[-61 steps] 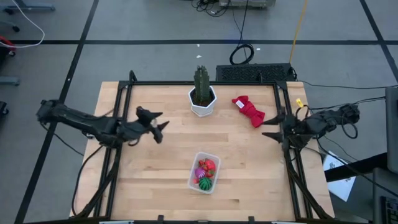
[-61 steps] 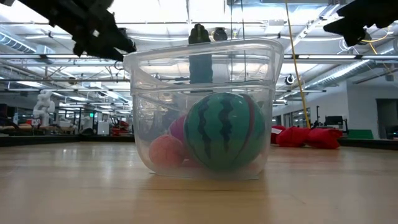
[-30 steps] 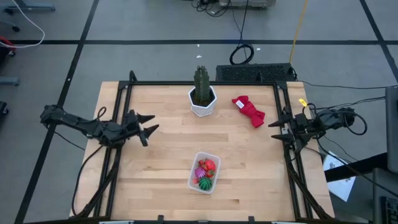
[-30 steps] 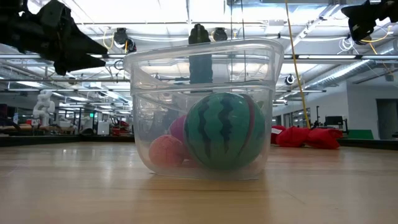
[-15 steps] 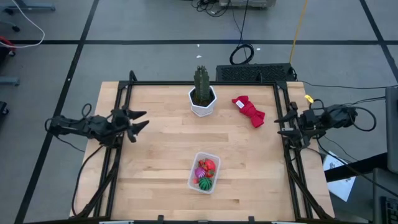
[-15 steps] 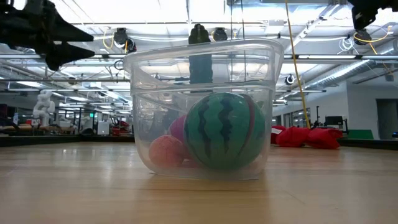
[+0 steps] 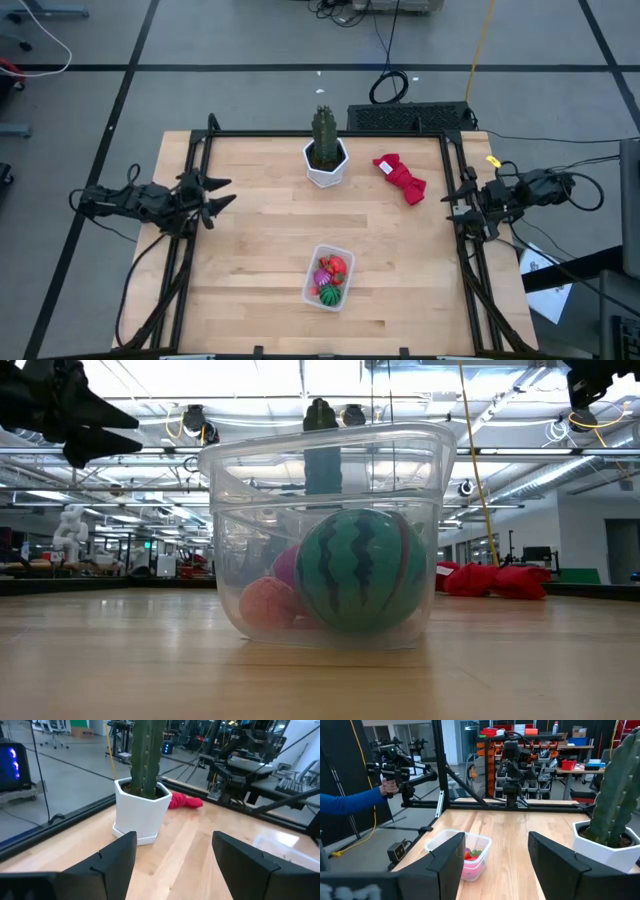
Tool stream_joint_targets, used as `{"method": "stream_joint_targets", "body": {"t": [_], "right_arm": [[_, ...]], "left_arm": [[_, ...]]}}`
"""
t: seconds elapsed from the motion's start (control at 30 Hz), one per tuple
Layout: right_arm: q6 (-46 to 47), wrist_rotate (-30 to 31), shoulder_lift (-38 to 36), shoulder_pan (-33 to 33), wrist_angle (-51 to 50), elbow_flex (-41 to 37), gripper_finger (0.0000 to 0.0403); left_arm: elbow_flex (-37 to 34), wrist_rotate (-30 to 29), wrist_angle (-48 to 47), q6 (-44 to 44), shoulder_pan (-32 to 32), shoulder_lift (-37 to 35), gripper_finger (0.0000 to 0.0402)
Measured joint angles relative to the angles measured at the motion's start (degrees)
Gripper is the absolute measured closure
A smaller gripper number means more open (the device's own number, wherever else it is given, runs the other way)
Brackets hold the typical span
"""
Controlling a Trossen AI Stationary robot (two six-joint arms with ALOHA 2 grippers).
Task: Pick and placing Produce into tupperware
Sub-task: Return to Home Position
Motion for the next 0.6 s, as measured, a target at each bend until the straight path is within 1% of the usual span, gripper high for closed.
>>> {"method": "stream_joint_targets", "body": {"t": [0.17, 0.3, 0.37, 0.5, 0.6], "right_arm": [[1.38, 0.04, 0.0, 0.0, 0.27, 0.2, 0.0193], [1.86, 0.42, -0.01, 0.0, 6.66, -4.63, 0.0193], [1.67, 2.52, 0.0, 0.0, 9.49, -7.89, 0.0193], [2.0, 9.0, 0.0, -0.04, 14.51, -13.54, 0.0193], [1.25, 9.35, -0.02, -0.04, 20.59, -17.76, 0.0193]], "left_arm": [[0.0, 1.6, -0.29, -1.31, -0.02, 0.0, 0.0135], [0.0, 2.33, -0.23, -1.34, -0.01, 0.0, 0.0135], [0.0, 2.3, 0.07, -1.34, 0.0, 0.0, 0.0135], [0.0, 2.56, 1.67, -1.36, -0.02, 0.0, 0.0135], [0.0, 2.6, 1.71, -1.41, -0.02, 0.0, 0.0135]]}}
